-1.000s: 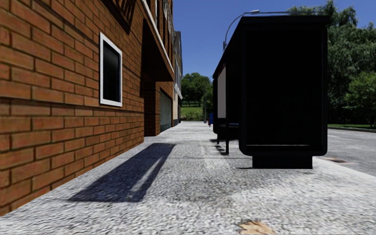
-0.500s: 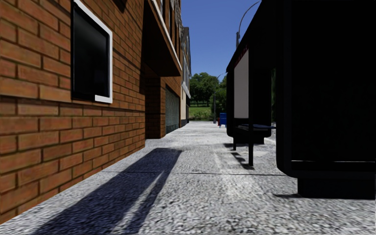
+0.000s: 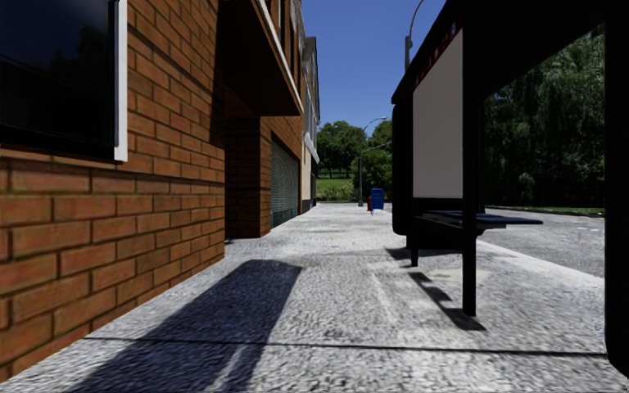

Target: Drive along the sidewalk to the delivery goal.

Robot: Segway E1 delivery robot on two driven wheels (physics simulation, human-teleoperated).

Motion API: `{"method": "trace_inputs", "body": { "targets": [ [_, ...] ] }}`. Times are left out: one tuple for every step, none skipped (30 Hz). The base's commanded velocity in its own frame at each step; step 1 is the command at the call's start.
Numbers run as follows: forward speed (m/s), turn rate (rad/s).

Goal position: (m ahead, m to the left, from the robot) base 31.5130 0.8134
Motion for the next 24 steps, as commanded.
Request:
{"method": "trace_inputs", "body": {
  "targets": [
    [2.0, 0.0],
    [2.0, 0.0],
    [2.0, 0.0],
    [2.0, 0.0],
    [2.0, 0.0],
    [2.0, 0.0],
    [2.0, 0.0],
    [2.0, 0.0],
    [2.0, 0.0],
    [2.0, 0.0],
    [2.0, 0.0],
    [2.0, 0.0],
    [2.0, 0.0],
    [2.0, 0.0],
    [2.0, -0.03],
    [2.0, -0.19],
    [2.0, -0.34],
    [2.0, -0.34],
    [2.0, -0.39],
    [2.0, -0.4],
    [2.0, -0.35],
    [2.0, -0.35],
    [2.0, -0.2],
    [2.0, -0.1]
  ]
}}
